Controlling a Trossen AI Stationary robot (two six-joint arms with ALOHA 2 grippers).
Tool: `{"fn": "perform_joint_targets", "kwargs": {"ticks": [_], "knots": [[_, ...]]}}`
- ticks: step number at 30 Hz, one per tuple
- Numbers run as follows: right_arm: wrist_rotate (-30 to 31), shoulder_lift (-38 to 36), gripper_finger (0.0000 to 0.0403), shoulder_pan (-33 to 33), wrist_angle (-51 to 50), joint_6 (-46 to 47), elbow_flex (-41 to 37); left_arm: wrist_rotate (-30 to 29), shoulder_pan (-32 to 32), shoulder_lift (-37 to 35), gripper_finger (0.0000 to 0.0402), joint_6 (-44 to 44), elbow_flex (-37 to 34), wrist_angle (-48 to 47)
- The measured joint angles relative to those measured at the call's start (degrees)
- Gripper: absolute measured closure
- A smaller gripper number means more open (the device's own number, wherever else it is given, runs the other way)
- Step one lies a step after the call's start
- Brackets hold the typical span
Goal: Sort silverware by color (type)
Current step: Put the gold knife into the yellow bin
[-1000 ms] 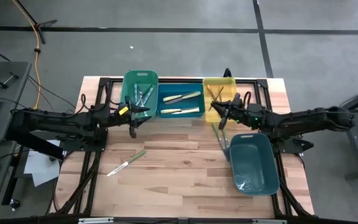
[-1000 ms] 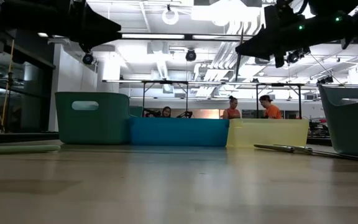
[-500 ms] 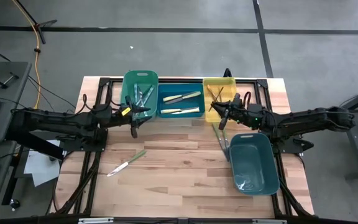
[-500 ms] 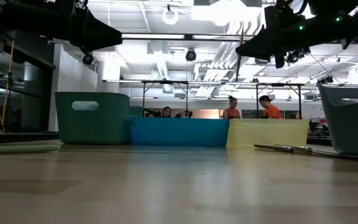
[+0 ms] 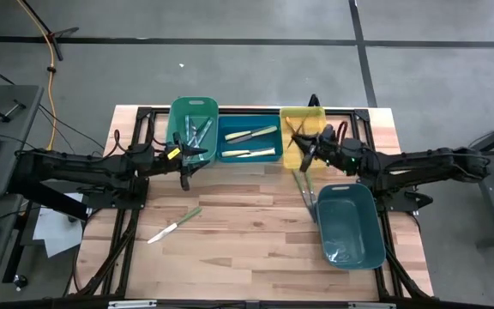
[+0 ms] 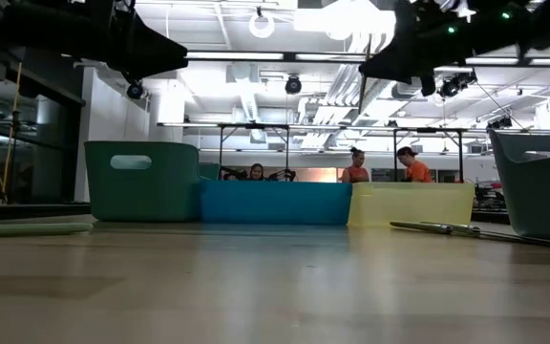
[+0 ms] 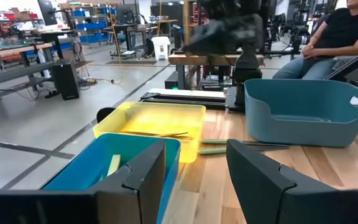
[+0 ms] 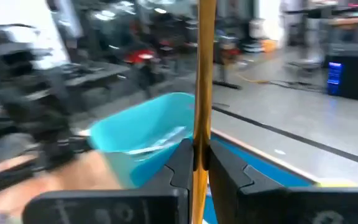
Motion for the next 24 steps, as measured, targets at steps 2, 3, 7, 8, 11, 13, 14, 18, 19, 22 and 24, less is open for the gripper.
{"fn": "perform_joint_targets", "kwargs": {"ticks": [2, 3, 7, 8, 11, 13, 14, 18, 19, 22, 24], "knots": [[1.5, 0.0, 0.0383, -2.0, -8.5, 0.1, 4.0, 0.0, 0.0, 0.0, 0.0240, -0.1, 0.0, 0.0], [1.7, 0.1, 0.0383, -3.3, -13.6, 0.8, 6.3, 0.0, 0.0, 0.0, 0.0240, -0.6, 0.0, 0.0], [1.9, 2.6, 0.0383, -8.3, -30.7, 5.0, 14.9, 0.0, 0.0, 0.0, 0.0240, -1.3, 0.0, 0.0], [1.8, 3.9, 0.0383, -9.7, -34.6, 5.9, 16.7, 0.0, 0.0, 0.0, 0.0240, -1.3, 0.0, 0.0], [-1.0, 7.9, 0.0383, -14.0, -46.5, 10.1, 21.4, 0.0, 0.0, 0.0, 0.0240, -1.3, 0.0, 0.0], [-3.7, 11.0, 0.0383, -16.8, -52.2, 12.6, 23.7, -0.2, 0.0, 0.0, 0.0240, -1.3, 0.0, 0.2], [-5.3, 12.7, 0.0383, -18.0, -54.7, 13.4, 24.4, -0.2, 0.0, 0.0, 0.0240, -1.3, 0.0, 0.7], [-11.0, 19.0, 0.0383, -22.0, -58.0, 13.9, 25.8, -0.2, 0.0, 0.0, 0.0240, -0.5, 0.0, 2.9], [-12.4, 20.4, 0.0383, -22.8, -57.8, 13.9, 25.8, -0.2, 0.0, 0.0, 0.0240, -0.4, 0.0, 3.1], [-15.6, 24.6, 0.0383, -24.7, -58.1, 13.9, 25.8, -0.3, 0.0, 0.0, 0.0240, -0.3, 0.0, 3.0], [-16.5, 27.1, 0.0383, -25.7, -58.2, 13.9, 25.8, -0.3, 0.0, 0.0, 0.0240, -0.3, 0.0, 3.0]]}}
